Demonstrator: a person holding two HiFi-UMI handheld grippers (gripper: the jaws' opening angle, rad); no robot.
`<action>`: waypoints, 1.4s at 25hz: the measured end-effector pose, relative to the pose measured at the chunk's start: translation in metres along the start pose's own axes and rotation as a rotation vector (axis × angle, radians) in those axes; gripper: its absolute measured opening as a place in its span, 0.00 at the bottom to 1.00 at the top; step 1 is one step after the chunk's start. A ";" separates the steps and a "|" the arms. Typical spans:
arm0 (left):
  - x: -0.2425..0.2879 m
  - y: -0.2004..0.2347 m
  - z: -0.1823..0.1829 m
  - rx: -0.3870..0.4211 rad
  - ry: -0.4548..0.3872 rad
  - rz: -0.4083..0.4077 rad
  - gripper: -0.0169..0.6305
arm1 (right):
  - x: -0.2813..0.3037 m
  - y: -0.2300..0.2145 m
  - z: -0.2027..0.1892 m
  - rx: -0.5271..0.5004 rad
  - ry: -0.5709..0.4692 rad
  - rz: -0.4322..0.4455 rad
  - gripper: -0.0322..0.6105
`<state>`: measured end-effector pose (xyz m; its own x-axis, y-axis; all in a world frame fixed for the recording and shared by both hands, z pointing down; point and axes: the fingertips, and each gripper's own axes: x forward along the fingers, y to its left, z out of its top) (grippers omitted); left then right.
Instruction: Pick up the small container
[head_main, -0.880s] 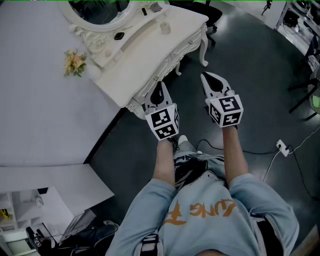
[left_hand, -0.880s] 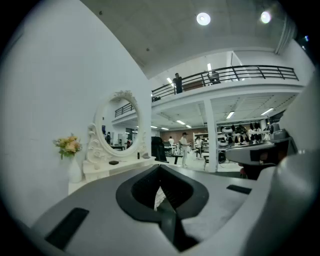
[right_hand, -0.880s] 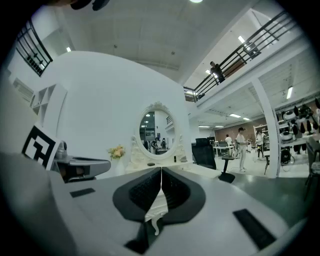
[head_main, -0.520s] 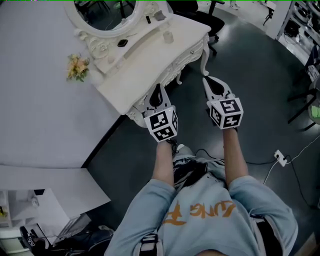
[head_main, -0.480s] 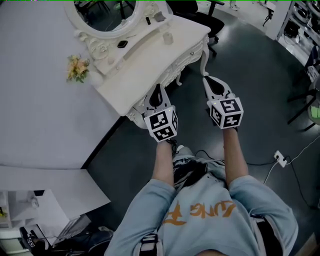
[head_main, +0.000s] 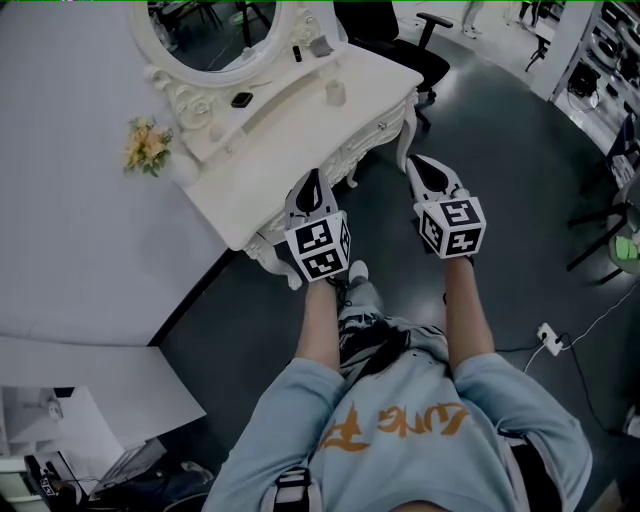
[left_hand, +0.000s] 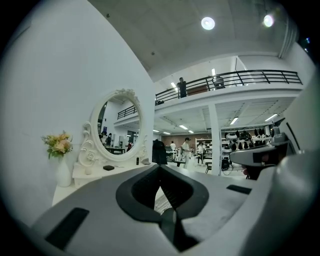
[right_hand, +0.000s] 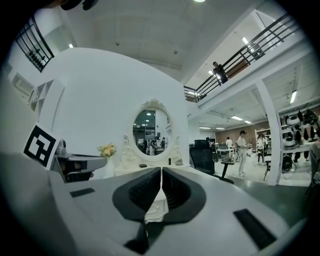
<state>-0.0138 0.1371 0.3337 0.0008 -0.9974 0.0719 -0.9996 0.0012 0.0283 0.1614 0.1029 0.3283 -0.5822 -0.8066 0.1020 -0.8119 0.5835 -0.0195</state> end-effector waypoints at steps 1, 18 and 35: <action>0.009 0.003 -0.002 -0.002 0.001 0.000 0.06 | 0.009 -0.004 -0.002 -0.001 0.004 0.000 0.10; 0.258 0.030 -0.070 -0.046 0.186 -0.089 0.06 | 0.233 -0.095 -0.043 0.080 0.144 0.004 0.10; 0.410 0.050 -0.124 -0.085 0.324 -0.195 0.06 | 0.382 -0.151 -0.073 0.113 0.275 0.007 0.10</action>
<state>-0.0598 -0.2633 0.4887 0.2134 -0.9050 0.3680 -0.9738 -0.1667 0.1546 0.0649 -0.2862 0.4429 -0.5668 -0.7377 0.3668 -0.8165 0.5625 -0.1301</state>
